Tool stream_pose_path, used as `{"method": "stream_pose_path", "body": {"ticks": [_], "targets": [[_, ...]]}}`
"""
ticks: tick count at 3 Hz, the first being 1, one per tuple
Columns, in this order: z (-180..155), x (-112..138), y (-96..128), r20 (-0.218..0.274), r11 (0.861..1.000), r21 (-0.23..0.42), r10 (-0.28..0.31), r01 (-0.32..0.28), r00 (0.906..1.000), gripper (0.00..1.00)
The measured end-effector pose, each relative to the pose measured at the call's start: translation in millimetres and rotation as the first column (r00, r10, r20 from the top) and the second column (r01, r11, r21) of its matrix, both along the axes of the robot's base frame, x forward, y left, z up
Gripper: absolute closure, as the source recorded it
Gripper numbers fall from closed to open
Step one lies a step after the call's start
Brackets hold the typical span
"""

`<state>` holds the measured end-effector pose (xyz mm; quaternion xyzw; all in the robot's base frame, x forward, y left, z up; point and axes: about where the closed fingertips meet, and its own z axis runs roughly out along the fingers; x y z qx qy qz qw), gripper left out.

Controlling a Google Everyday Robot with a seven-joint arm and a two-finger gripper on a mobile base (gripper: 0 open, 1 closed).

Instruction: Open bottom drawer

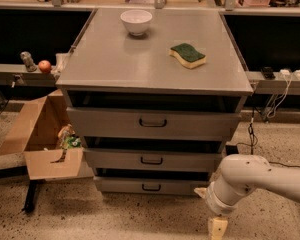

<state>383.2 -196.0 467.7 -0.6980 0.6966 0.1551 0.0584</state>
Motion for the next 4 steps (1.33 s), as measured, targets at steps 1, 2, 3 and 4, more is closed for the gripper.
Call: {"method": "stream_pose_path", "body": {"ticks": [1, 2, 3, 4], "targets": [[-45, 11, -1, 0.021, 0.999, 0.030, 0.034, -0.034, 0.9992, 0.00], [-101, 23, 4, 0.051, 0.994, 0.067, 0.084, -0.087, 0.9951, 0.00], [-152, 35, 6, 0.063, 0.991, 0.096, 0.091, -0.097, 0.9939, 0.00], [-203, 45, 5, 0.039, 0.984, 0.167, 0.052, -0.058, 0.9979, 0.00]]}}
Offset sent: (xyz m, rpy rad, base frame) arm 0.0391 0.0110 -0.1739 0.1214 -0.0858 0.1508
